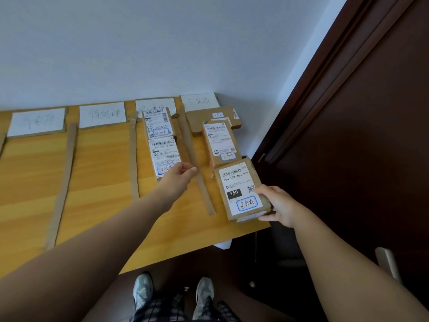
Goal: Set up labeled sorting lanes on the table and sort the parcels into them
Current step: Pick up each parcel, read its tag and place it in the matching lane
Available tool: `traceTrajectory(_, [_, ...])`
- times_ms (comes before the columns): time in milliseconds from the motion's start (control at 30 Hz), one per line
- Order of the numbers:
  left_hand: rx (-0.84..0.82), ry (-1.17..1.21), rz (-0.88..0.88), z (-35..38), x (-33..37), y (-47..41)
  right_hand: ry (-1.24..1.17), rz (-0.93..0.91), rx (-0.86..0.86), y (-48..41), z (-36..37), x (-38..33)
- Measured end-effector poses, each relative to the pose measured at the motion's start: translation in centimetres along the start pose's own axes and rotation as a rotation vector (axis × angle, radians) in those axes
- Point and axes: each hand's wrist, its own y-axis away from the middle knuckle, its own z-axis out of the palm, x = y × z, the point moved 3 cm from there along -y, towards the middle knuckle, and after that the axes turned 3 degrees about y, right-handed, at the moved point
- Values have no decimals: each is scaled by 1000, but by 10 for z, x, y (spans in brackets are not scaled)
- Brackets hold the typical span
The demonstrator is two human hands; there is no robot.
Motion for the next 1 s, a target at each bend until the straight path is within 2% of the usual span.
traceTrajectory(333, [41, -10, 8, 18, -10, 3, -95, 44, -12, -26, 5, 12])
traceTrajectory(733, [64, -36, 6, 19, -9, 2, 179, -69, 38, -30, 1, -6])
traceTrajectory(1000, [73, -22, 43, 15, -1, 7, 407, -273, 219, -23, -3, -16])
